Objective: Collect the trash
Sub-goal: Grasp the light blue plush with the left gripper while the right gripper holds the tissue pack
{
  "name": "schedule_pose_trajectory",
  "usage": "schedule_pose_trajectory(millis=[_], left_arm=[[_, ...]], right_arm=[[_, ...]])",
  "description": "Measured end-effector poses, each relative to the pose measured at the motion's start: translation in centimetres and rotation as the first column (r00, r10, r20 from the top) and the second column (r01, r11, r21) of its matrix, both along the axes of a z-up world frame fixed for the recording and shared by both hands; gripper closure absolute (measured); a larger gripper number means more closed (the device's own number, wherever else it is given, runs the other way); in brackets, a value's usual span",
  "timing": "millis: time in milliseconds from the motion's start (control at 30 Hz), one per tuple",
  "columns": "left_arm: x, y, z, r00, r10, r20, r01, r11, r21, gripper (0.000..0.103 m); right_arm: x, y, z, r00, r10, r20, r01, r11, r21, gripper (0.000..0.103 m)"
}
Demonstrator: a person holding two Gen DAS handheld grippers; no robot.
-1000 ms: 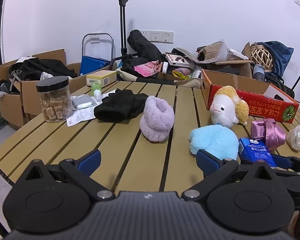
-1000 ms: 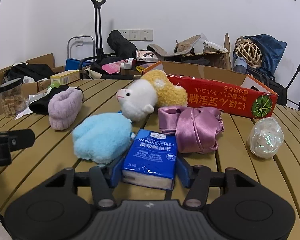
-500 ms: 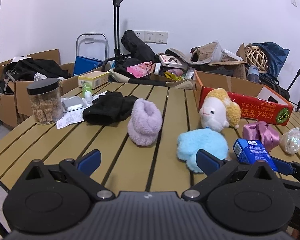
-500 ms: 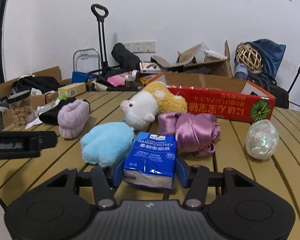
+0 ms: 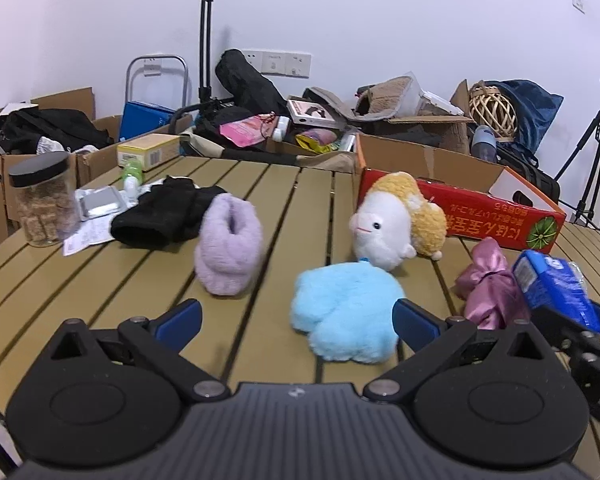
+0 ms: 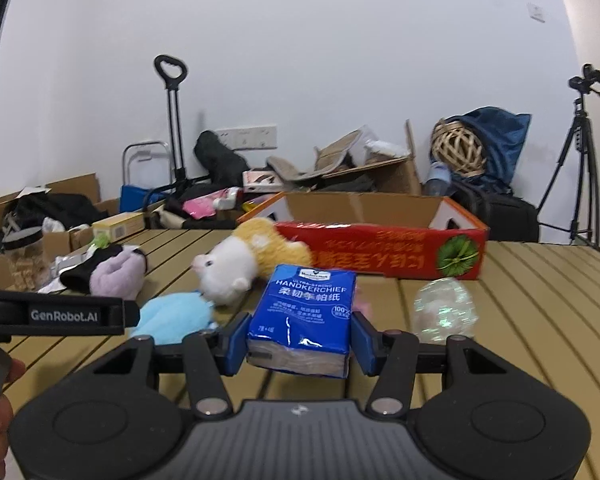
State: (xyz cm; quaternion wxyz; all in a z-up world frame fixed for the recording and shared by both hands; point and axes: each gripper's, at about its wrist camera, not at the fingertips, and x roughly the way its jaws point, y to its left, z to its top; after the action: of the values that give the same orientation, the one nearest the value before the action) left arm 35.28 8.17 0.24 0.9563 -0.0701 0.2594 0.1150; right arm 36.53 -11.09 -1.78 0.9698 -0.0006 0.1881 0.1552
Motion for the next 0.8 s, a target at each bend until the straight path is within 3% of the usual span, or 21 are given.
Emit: schedule_pose_trajectory(millis=[233,500,800], left_arm=[[1.3,-1.4,-0.1,1.0,-0.018,-0.006,0.018,1.0,0.02,0.0],[3.5,-2.1,-0.8,0.998,-0.037,-0.057,0.037,0.999,-0.009,0.0],[5.1,-2.3,-1.6,0.997,0.017,-0.069,-0.017,1.0,-0.003,0.0]], right_arm=[[0.3,-3.7,0.2,0.996,-0.086,0.007,0.085,0.996,0.012,0.051],[0.3,-7.8,-0.3,0.983,-0.185,0.008,0.185,0.983,0.004,0.051],[0.2,-10.9,-1.1,0.969,-0.246,0.004,0.246,0.969,-0.004,0.051]])
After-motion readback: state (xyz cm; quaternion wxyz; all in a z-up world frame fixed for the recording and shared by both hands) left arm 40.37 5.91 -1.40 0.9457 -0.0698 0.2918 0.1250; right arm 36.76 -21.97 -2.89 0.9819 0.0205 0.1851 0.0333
